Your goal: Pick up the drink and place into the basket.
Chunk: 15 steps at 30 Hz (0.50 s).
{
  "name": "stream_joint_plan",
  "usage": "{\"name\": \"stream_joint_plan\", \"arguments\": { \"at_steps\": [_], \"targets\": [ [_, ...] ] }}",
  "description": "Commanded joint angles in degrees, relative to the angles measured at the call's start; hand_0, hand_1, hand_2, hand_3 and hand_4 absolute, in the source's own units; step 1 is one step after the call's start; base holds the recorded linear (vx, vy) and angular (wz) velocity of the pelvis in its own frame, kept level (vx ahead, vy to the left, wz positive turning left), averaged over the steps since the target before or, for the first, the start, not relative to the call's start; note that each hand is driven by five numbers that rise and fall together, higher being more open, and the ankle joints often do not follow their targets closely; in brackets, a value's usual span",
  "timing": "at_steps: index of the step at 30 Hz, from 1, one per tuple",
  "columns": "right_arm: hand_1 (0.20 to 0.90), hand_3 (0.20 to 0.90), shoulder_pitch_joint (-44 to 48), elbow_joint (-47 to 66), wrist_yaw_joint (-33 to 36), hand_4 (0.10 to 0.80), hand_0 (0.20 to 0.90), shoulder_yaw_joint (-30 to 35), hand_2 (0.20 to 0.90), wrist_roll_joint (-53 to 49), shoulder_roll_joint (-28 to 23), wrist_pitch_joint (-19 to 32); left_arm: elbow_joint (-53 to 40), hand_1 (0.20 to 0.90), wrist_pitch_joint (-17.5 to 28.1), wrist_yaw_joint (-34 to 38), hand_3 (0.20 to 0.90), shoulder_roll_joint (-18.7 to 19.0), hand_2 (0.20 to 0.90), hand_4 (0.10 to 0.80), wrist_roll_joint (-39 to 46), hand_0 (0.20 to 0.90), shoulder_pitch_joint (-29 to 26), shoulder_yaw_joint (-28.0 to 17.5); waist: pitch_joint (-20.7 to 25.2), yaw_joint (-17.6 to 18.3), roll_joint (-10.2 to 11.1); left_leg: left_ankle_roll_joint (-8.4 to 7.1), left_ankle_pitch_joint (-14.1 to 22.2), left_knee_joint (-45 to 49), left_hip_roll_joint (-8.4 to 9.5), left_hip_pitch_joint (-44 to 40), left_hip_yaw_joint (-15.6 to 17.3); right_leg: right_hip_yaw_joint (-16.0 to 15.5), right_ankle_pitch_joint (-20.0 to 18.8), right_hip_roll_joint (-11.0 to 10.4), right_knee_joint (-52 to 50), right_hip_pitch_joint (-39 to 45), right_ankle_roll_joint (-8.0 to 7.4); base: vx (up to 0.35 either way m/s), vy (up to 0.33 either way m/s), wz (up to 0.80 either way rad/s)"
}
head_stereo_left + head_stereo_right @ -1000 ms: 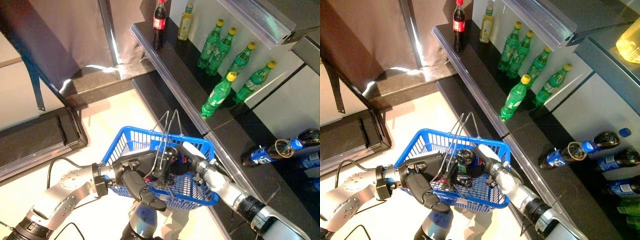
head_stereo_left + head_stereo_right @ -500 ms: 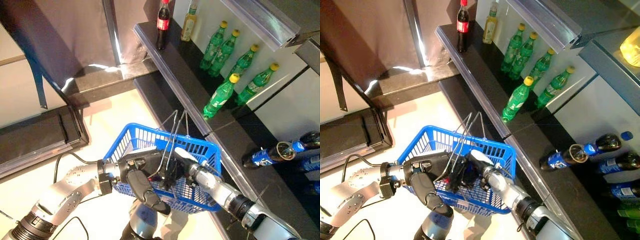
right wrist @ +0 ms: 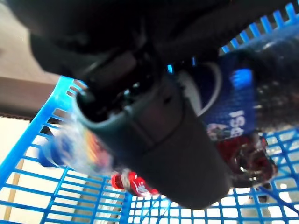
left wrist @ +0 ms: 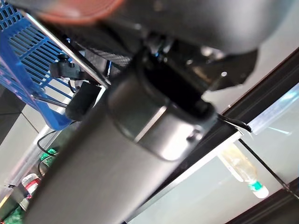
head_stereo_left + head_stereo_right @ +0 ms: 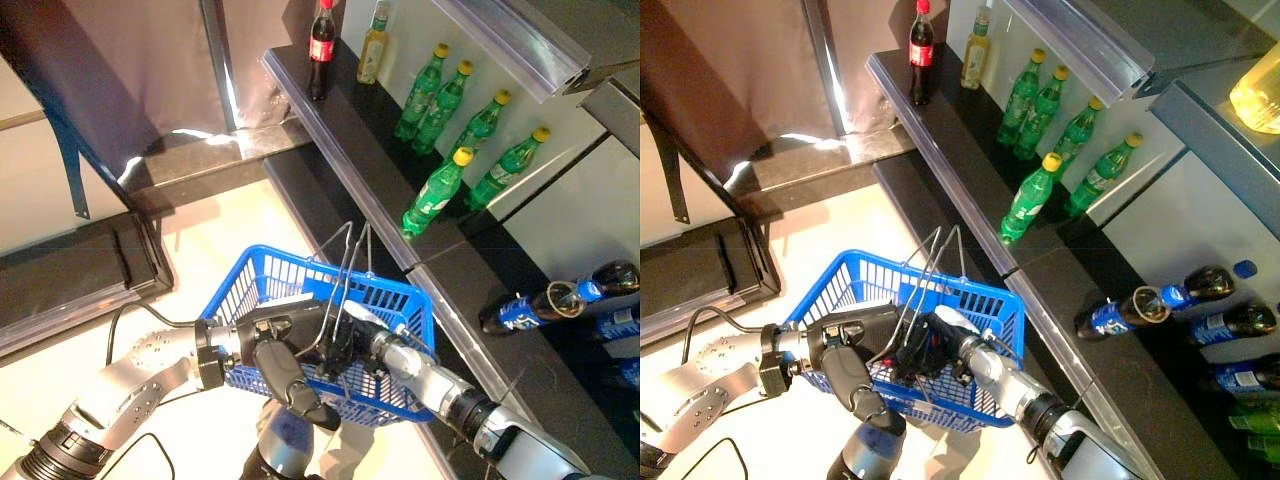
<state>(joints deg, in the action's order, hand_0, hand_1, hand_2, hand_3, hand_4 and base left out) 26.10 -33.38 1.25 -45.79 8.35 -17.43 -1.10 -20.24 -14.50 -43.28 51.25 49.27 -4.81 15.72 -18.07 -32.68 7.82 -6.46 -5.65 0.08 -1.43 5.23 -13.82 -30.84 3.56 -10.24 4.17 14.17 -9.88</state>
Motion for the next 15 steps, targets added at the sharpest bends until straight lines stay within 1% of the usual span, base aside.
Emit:
{"name": "stream_joint_plan", "arguments": {
  "at_steps": [1,7,14,15],
  "targets": [
    [0.900,0.900,1.85,-0.85,0.68,0.800,0.900,-2.49,0.900,-2.36,2.98,3.12,-19.02,0.300,17.67,-9.04,0.200,-12.83,0.300,0.100,17.42,0.300,-9.99,0.82,14.80,-0.28,-1.61,-0.47,0.29,-5.08,-1.43,-2.81,-0.74,0.12,-3.52,-1.03,-4.54,-3.02,1.11,0.000,0.000,0.00],
    [0.900,0.900,1.32,-0.53,1.83,0.800,0.900,-1.44,0.900,-3.57,3.37,2.74,-18.87,0.300,17.79,-7.79,0.200,-13.67,0.300,0.100,15.99,0.300,-9.36,0.45,14.58,0.04,-1.52,-0.42,0.34,-5.08,-1.45,-3.00,-0.29,0.63,-3.74,-0.82,-4.21,-3.00,1.11,0.000,0.000,0.00],
    [0.900,0.900,0.94,0.45,2.17,0.800,0.900,-0.42,0.900,-4.11,2.98,2.82,-18.66,0.300,18.67,-6.85,0.200,-13.79,0.300,0.100,15.77,0.300,-8.75,-0.15,14.63,0.70,-1.60,-0.38,0.52,-5.08,-1.66,-3.23,0.44,1.25,-3.89,-0.93,-4.06,-3.22,0.94,0.001,-0.002,-0.02],
    [0.900,0.900,0.48,1.53,2.56,0.800,0.900,-0.05,0.900,-4.52,2.57,2.97,-18.57,0.300,19.07,-5.73,0.200,-13.89,0.300,0.100,15.56,0.300,-8.30,-0.61,14.56,1.10,-1.63,-0.31,0.65,-5.08,-1.74,-3.45,0.79,1.68,-3.94,-0.95,-3.91,-3.18,0.87,0.011,-0.018,-0.09]
  ]
}}
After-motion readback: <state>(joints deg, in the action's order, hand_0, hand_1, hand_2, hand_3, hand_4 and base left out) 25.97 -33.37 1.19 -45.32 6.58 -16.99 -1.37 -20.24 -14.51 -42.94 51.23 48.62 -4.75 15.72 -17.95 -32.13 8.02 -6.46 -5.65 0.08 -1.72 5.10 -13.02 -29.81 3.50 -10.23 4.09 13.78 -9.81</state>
